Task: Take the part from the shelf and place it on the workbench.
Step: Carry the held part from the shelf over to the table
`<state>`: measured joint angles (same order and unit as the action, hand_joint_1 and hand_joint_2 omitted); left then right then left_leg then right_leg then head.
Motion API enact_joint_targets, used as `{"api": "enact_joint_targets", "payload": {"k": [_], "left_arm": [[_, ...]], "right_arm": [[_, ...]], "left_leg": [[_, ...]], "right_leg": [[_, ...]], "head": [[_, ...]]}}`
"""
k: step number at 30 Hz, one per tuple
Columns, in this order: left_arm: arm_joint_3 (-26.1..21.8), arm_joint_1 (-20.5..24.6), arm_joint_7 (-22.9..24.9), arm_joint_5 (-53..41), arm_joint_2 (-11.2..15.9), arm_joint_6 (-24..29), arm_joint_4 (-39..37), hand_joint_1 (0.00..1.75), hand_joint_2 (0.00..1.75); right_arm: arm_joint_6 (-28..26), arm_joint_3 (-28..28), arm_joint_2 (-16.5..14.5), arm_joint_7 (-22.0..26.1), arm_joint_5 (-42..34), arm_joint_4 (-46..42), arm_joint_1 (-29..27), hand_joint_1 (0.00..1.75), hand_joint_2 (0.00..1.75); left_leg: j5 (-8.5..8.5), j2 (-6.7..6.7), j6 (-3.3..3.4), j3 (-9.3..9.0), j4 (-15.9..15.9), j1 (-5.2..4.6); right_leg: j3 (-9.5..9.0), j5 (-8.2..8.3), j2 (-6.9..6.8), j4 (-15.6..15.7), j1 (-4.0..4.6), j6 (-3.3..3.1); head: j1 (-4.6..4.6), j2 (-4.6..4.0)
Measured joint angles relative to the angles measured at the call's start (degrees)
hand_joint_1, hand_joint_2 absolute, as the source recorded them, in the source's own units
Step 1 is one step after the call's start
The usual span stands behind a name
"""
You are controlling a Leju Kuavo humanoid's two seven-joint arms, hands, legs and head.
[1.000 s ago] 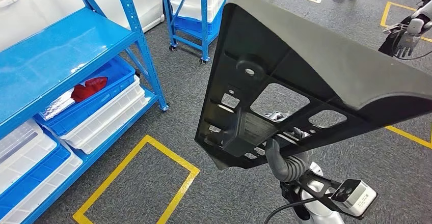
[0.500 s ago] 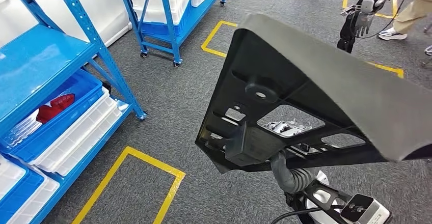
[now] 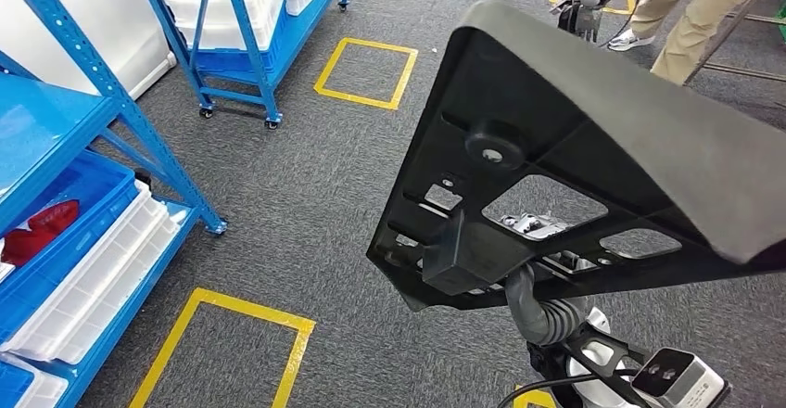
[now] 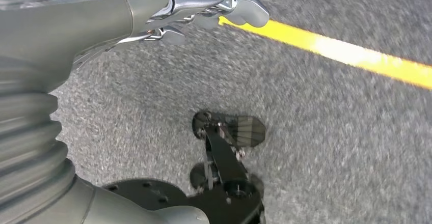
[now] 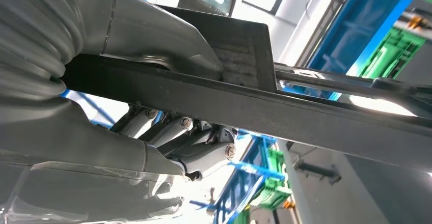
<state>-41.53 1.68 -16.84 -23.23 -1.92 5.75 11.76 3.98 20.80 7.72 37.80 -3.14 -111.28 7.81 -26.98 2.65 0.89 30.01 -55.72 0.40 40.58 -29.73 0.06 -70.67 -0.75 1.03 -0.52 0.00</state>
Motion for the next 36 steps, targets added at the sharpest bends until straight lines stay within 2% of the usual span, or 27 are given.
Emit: {"api": "enact_joint_targets", "payload": {"k": [1, 3, 4, 6, 7, 8, 10, 12, 13, 14, 15, 16, 18, 20, 22, 23, 24, 26, 27, 28, 29, 30, 31, 33, 34, 35, 36], "left_arm": [[-0.01, 0.1, -0.03, 0.0, -0.02, -0.03, 0.0, 0.0, 1.75], [-0.02, 0.23, -0.17, 0.0, -0.05, -0.11, 0.0, 0.0, 1.75], [-0.02, 0.27, -0.25, -0.01, -0.07, -0.17, 0.0, 0.0, 1.75], [-0.02, 0.35, -0.32, -0.1, -0.07, -0.25, 0.01, 0.0, 1.75], [-0.02, 0.4, -0.31, -0.14, -0.07, -0.24, 0.01, 0.0, 1.75], [-0.03, 0.41, -0.3, -0.18, -0.07, -0.19, 0.01, 0.0, 1.75], [-0.03, 0.29, -0.15, -0.21, -0.1, 0.02, 0.0, 0.0, 1.75], [-0.09, -0.03, 0.23, -0.26, -0.14, 0.45, 0.0, 0.0, 1.75], [-0.13, -0.2, 0.43, -0.28, -0.14, 0.64, 0.0, 0.0, 1.75], [-0.16, -0.32, 0.57, -0.28, -0.14, 0.75, 0.0, 0.0, 1.75], [-0.19, -0.38, 0.63, -0.28, -0.14, 0.79, 0.0, 0.0, 1.75], [-0.22, -0.38, 0.67, -0.28, -0.14, 0.79, 0.0, 0.0, 1.75], [-0.28, -0.32, 0.71, -0.29, -0.15, 0.79, 0.0, 0.0, 1.75], [-0.34, -0.31, 0.74, -0.3, -0.16, 0.78, 0.0, 0.0, 1.75], [-0.37, -0.29, 0.77, -0.31, -0.19, 0.78, 0.0, 0.0, 1.75], [-0.37, -0.24, 0.77, -0.31, -0.22, 0.78, 0.0, 0.0, 1.75], [-0.37, -0.21, 0.75, -0.31, -0.25, 0.76, 0.0, 0.0, 1.75], [-0.37, -0.25, 0.71, -0.31, -0.28, 0.57, 0.0, 0.0, 1.75], [-0.37, -0.31, 0.66, -0.31, -0.29, 0.43, 0.0, 0.0, 1.75], [-0.38, -0.36, 0.59, -0.31, -0.29, 0.28, 0.0, 0.0, 1.75], [-0.38, -0.37, 0.48, -0.31, -0.29, 0.14, 0.0, 0.0, 1.75], [-0.38, -0.34, 0.37, -0.32, -0.31, -0.01, 0.0, 0.0, 1.75], [-0.38, -0.29, 0.27, -0.34, -0.32, -0.13, 0.0, 0.0, 1.75], [-0.4, -0.19, 0.17, -0.36, -0.33, -0.26, 0.0, 0.0, 1.75], [-0.45, -0.17, 0.16, -0.36, -0.33, -0.24, 0.0, 0.0, 1.75], [-0.54, -0.15, 0.16, -0.35, -0.33, -0.21, 0.0, 0.0, 1.75], [-0.68, -0.12, 0.16, -0.35, -0.33, -0.16, 0.0, 0.0, 1.75]], "right_arm": [[0.08, -0.04, 0.0, -0.3, -0.29, 0.13, 0.48, 1.75, 1.75], [0.15, -0.23, 0.0, -0.7, -0.89, 0.41, 1.61, 1.75, 1.75], [0.16, -0.41, 0.02, -0.81, -1.19, 0.55, 2.03, 1.75, 1.75], [0.15, -0.79, 0.07, -0.83, -1.74, 0.79, 2.37, 1.75, 1.75], [0.16, -0.97, 0.11, -0.77, -1.95, 0.86, 2.34, 1.75, 1.75], [0.21, -1.09, 0.14, -0.7, -2.1, 0.92, 2.32, 1.75, 1.75], [0.38, -1.22, 0.16, -0.58, -2.25, 1.1, 2.32, 1.75, 1.75], [0.62, -1.24, 0.16, -0.56, -2.31, 1.42, 2.31, 1.75, 1.75], [0.75, -1.24, 0.17, -0.56, -2.33, 1.6, 2.26, 1.75, 1.75], [0.87, -1.25, 0.17, -0.56, -2.36, 1.74, 2.22, 1.75, 1.75], [0.96, -1.26, 0.17, -0.56, -2.4, 1.87, 2.18, 1.75, 1.75], [1.03, -1.28, 0.17, -0.56, -2.45, 1.96, 2.16, 1.75, 1.75], [1.04, -1.3, 0.17, -0.55, -2.53, 2.08, 2.21, 1.75, 1.75], [1.04, -1.33, 0.17, -0.54, -2.6, 2.16, 2.28, 1.75, 1.75], [1.04, -1.46, 0.19, -0.53, -2.66, 2.19, 2.22, 1.75, 1.75], [1.04, -1.57, 0.21, -0.51, -2.67, 2.19, 2.19, 1.75, 1.75], [1.04, -1.68, 0.22, -0.5, -2.69, 2.2, 2.24, 1.75, 1.75], [1.05, -1.8, 0.24, -0.51, -2.71, 2.32, 2.43, 1.75, 1.75], [1.07, -1.8, 0.24, -0.56, -2.71, 2.45, 2.51, 1.75, 1.75], [1.1, -1.79, 0.23, -0.62, -2.69, 2.62, 2.54, 1.75, 1.75], [1.13, -1.77, 0.23, -0.68, -2.64, 2.81, 2.55, 1.75, 1.75], [1.14, -1.74, 0.22, -0.74, -2.55, 2.98, 2.6, 1.75, 1.75], [1.13, -1.7, 0.2, -0.79, -2.42, 3.13, 2.72, 1.75, 1.75], [1.08, -1.59, 0.08, -0.94, -2.05, 3.28, 3.31, 1.75, 1.75], [1.02, -1.53, -0.04, -1.03, -1.88, 3.3, 3.67, 1.75, 1.75], [0.95, -1.47, -0.17, -1.16, -1.72, 3.3, 3.96, 1.75, 1.75], [0.83, -1.44, -0.3, -1.31, -1.53, 3.3, 4.12, 1.75, 1.75]], "left_leg": [[-0.12, 0.55, -0.15, -0.09, -0.07, -0.02], [-0.42, 1.45, -0.62, -0.23, -0.26, -0.25], [-0.53, 1.82, -0.89, -0.29, -0.33, -0.35], [-0.64, 2.61, -1.47, -0.46, -0.3, -0.41], [-0.86, 2.49, -1.79, -0.51, -0.41, -0.32], [-1.5, 1.71, -2.08, -0.29, -1.1, -0.23], [-4.51, -0.8, -2.55, 1.92, -6.13, 0.03], [-8.04, -2.08, -2.8, 5.83, -14.37, 0.14], [-8.67, -2.19, -2.87, 7.25, -17.14, 0.16], [-8.31, -2.22, -2.87, 7.82, -18.04, 0.16], [-6.65, -2.34, -2.8, 7.1, -16.18, 0.19], [-4.38, -2.73, -2.68, 5.51, -12.52, 0.24], [-1.06, -5.1, -2.31, 2.05, -4.59, 0.46], [-0.55, -6.71, -1.85, 0.93, -1.61, 0.4], [-0.26, -5.79, -1.12, 0.84, -1.18, 0.3], [-0.02, -5.15, -0.66, 0.73, -0.89, 0.35], [0.22, -4.47, -0.25, 0.64, -0.58, 0.4], [0.46, -3.13, 0.23, 0.66, -0.27, 0.25], [0.46, -2.43, 0.32, 0.73, -0.29, 0.13], [0.44, -1.72, 0.34, 0.77, -0.31, 0.02], [0.4, -1.03, 0.34, 0.8, -0.34, -0.05], [0.35, -0.4, 0.31, 0.8, -0.38, -0.09], [0.26, 0.17, 0.22, 0.75, -0.41, -0.11], [-0.02, 1.14, -0.14, 0.63, -0.59, -0.31], [-0.16, 1.6, -0.42, 0.58, -0.68, -0.44], [-0.3, 2.03, -0.71, 0.53, -0.74, -0.57], [-0.4, 2.52, -1.01, 0.46, -0.73, -0.63]], "right_leg": [[-2.45, 1.92, -0.82, 4.32, 0.04, -0.15], [-6.31, 4.04, -2.65, 11.39, 0.54, -0.7], [-7.1, 4.27, -3.11, 12.97, 0.8, -1.0], [-7.04, 4.26, -2.4, 13.42, 1.01, -1.56], [-7.1, 4.39, -1.95, 13.63, 0.9, -1.85], [-7.19, 4.55, -1.49, 13.89, 0.75, -2.16], [-7.36, 4.82, -0.58, 14.27, 0.5, -2.7], [-7.28, 4.88, 0.57, 14.23, 0.61, -2.92], [-7.26, 4.88, 1.23, 14.16, 0.66, -2.94], [-7.24, 4.88, 1.87, 14.06, 0.69, -2.94], [-7.24, 4.86, 2.57, 13.92, 0.69, -2.9], [-7.25, 4.82, 3.24, 13.76, 0.68, -2.82], [-7.01, 4.76, 4.54, 13.35, 0.67, -2.42], [-6.48, 4.96, 5.67, 13.14, 0.53, -1.68], [-6.07, 5.23, 6.56, 13.14, 0.3, -0.89], [-5.78, 4.93, 6.01, 12.67, 0.32, -0.62], [-5.04, 3.97, 4.85, 11.23, 0.38, -0.42], [-2.07, 0.45, 1.89, 4.97, 0.43, -0.12], [-0.18, -1.35, 1.11, 0.96, 0.33, 0.04], [1.21, -2.36, 0.77, -2.07, 0.2, 0.18], [1.71, -2.35, 0.53, -3.25, 0.09, 0.27], [1.04, -1.31, 0.27, -2.12, 0.03, 0.27], [-0.79, 0.46, -0.2, 1.21, 0.01, 0.15], [-5.13, 3.35, -2.3, 9.27, 0.36, -0.39], [-6.47, 3.98, -3.06, 11.89, 0.62, -0.73], [-7.01, 4.03, -3.46, 13.09, 0.87, -1.03], [-6.97, 3.96, -3.14, 13.31, 1.08, -1.31]], "head": [[-0.01, 0.0], [0.03, -0.01], [0.04, -0.01], [0.07, -0.01], [0.07, -0.01], [0.09, -0.01], [0.16, 0.0], [0.22, 0.0], [0.22, 0.0], [0.22, 0.0], [0.23, 0.0], [0.23, 0.0], [0.21, 0.0], [0.2, 0.0], [0.2, 0.0], [0.17, 0.0], [0.06, 0.0], [-0.14, -0.01], [-0.22, -0.01], [-0.22, -0.01], [-0.22, -0.01], [-0.24, 0.0], [-0.24, 0.0], [-0.23, 0.0], [-0.19, 0.0], [-0.15, 0.0], [-0.1, 0.0]]}}
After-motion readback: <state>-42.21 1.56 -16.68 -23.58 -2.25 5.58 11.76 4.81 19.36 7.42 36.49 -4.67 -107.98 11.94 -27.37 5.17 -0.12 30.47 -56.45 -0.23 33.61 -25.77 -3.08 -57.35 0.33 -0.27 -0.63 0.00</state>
